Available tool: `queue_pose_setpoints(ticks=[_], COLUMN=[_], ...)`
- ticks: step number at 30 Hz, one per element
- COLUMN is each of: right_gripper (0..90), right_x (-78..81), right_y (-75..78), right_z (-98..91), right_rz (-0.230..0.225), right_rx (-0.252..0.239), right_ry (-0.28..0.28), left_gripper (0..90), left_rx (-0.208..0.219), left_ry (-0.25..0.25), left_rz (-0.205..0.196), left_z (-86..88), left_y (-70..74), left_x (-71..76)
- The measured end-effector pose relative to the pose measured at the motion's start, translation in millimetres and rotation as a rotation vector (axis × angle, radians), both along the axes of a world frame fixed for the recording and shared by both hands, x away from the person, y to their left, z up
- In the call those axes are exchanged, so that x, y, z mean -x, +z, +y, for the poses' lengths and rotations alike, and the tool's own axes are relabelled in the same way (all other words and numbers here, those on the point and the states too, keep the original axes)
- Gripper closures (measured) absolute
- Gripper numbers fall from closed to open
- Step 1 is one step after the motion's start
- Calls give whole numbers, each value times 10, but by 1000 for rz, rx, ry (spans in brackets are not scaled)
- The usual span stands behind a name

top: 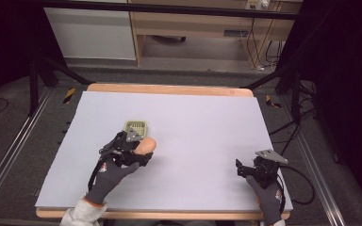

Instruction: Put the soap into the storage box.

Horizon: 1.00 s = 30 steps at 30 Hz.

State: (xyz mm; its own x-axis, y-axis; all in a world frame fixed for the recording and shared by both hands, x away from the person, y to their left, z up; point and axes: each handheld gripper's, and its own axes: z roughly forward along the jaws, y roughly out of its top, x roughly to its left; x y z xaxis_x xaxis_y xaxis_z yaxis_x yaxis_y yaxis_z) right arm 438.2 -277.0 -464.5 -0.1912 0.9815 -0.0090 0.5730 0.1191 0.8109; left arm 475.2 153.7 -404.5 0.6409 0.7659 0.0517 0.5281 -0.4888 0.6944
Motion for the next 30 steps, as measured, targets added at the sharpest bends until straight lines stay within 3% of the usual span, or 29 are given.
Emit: queue_pose_setpoints(ticks=[14, 30], right_gripper=[52, 52], right_x=[-6, -6], right_y=[-7, -5], right_z=[8, 9], right_rz=[0, -1], right_rx=[7, 8], right_ry=[1, 3], left_gripper=[320, 320], left_rx=[17, 26], left_ry=[55, 106], left_rz=[-14, -18], left_z=[175, 233], left_y=[59, 70], left_x=[-120, -311])
